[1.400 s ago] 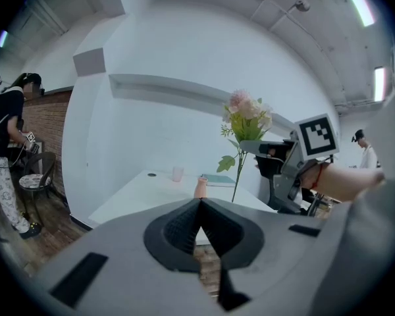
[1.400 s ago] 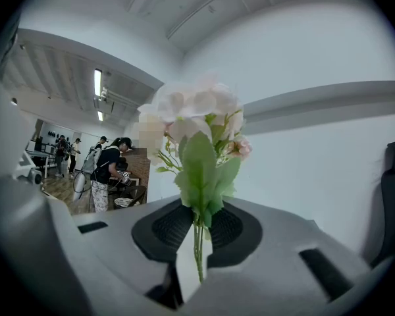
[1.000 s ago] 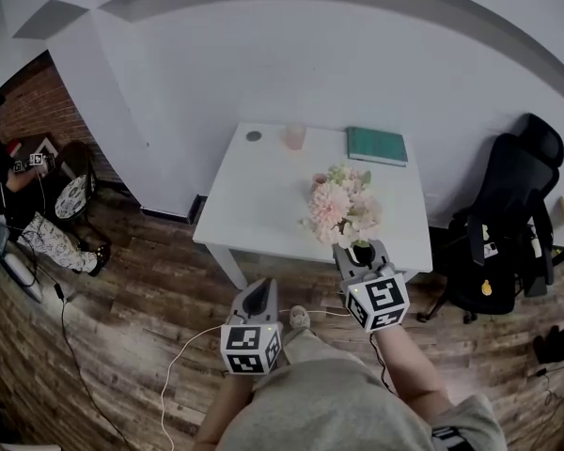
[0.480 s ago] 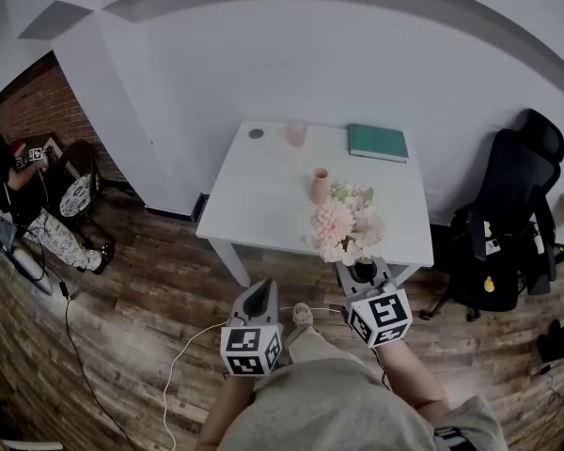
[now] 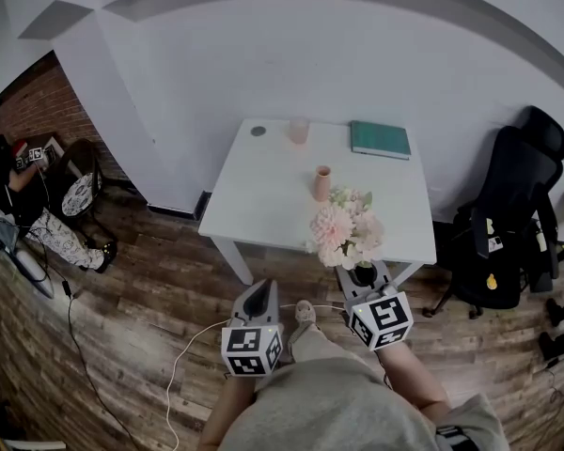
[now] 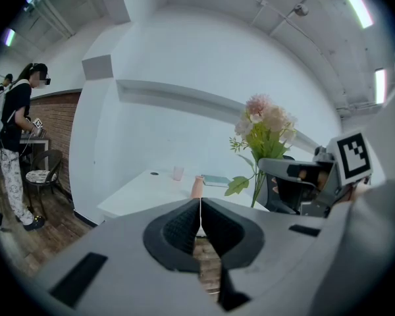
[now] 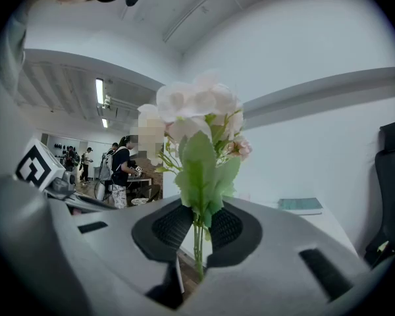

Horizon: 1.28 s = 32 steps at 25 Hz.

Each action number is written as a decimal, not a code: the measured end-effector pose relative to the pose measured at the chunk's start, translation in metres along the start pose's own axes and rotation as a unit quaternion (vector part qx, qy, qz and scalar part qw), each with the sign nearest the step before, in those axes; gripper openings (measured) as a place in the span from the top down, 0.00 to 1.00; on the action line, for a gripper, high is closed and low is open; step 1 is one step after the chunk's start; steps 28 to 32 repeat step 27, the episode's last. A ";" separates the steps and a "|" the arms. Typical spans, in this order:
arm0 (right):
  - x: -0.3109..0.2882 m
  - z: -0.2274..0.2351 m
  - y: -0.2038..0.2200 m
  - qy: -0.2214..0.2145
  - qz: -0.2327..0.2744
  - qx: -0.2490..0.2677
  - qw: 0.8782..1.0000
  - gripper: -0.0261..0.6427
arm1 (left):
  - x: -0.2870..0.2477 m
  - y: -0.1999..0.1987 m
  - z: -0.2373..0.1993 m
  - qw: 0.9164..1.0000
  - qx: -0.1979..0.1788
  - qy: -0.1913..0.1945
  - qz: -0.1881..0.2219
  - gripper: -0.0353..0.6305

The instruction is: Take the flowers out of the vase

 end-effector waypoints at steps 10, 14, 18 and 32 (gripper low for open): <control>-0.003 -0.001 -0.003 0.003 -0.001 0.005 1.000 0.89 | -0.004 -0.001 -0.001 1.000 -0.001 0.004 0.000 0.94; -0.004 -0.001 -0.003 0.001 0.001 0.003 1.000 0.89 | -0.004 -0.002 -0.002 1.000 -0.002 0.004 0.000 0.94; -0.004 -0.002 -0.004 -0.002 0.003 0.000 1.000 0.89 | -0.003 -0.002 -0.001 1.000 -0.003 0.005 -0.001 0.94; -0.009 -0.002 -0.002 -0.007 0.004 -0.001 1.000 0.89 | -0.008 0.001 -0.002 1.000 -0.003 0.003 -0.006 0.93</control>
Point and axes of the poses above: the fingertips, and each gripper's own axes: x backward along the fingers, z to its right, y out of its underside, the point moved 10 cm from there along x, backward along the fingers, and after that the axes turned 2 degrees about -x, right-handed, at the moved point
